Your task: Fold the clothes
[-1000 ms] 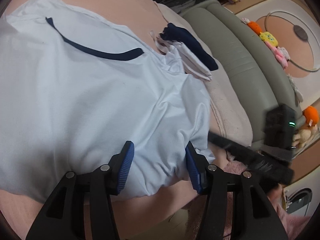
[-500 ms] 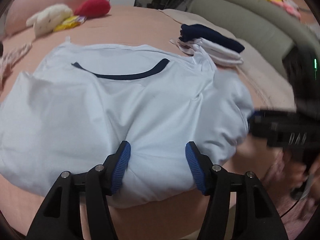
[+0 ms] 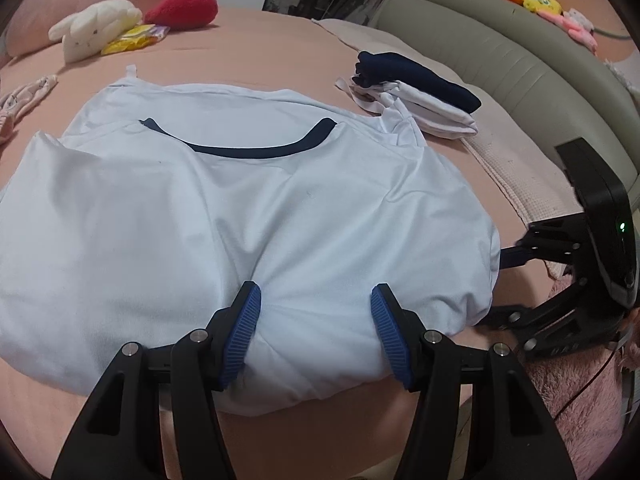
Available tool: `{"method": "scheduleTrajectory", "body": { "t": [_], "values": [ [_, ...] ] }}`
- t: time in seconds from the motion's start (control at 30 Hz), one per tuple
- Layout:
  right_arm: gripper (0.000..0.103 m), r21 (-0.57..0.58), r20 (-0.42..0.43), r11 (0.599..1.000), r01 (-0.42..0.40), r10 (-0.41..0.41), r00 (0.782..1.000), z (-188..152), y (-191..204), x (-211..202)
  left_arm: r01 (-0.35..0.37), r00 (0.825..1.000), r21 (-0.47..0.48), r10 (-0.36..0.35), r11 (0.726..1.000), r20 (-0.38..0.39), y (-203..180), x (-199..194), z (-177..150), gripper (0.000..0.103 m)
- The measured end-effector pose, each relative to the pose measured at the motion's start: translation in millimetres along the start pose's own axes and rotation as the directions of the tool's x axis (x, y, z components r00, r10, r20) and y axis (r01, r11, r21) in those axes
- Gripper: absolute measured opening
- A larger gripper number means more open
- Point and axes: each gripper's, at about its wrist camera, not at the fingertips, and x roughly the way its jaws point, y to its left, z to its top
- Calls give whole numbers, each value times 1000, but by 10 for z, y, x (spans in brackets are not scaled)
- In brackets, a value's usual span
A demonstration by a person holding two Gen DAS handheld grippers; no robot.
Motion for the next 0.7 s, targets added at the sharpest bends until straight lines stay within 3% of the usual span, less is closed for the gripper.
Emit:
{"method": "scheduleTrajectory", "body": {
  "t": [0.07,0.27,0.4,0.43,0.53,0.57,0.7],
  "values": [
    [54,8,40,1000,-11,11,999,3,62,-18,0,1000,2,0,1000,4,1,-19,-11,60],
    [63,29,158,999,-46,41,987,14,250,-73,73,997,-82,-72,994,19,128,-37,31,61],
    [58,41,236,997,-71,59,970,20,374,-109,67,998,-66,-66,996,18,104,-35,19,61],
    [53,43,256,996,-77,63,965,22,405,-118,62,998,-61,-61,996,17,93,-34,16,61],
    [15,62,275,997,-48,29,961,-10,410,-188,63,998,-62,-62,996,16,92,-27,20,61],
    [9,69,277,997,-33,12,961,-25,402,-216,70,997,-69,-69,995,17,103,-25,23,61],
    [5,99,283,995,27,-54,958,-85,370,-329,94,995,-87,-93,992,20,137,-23,28,61]
  ]
}}
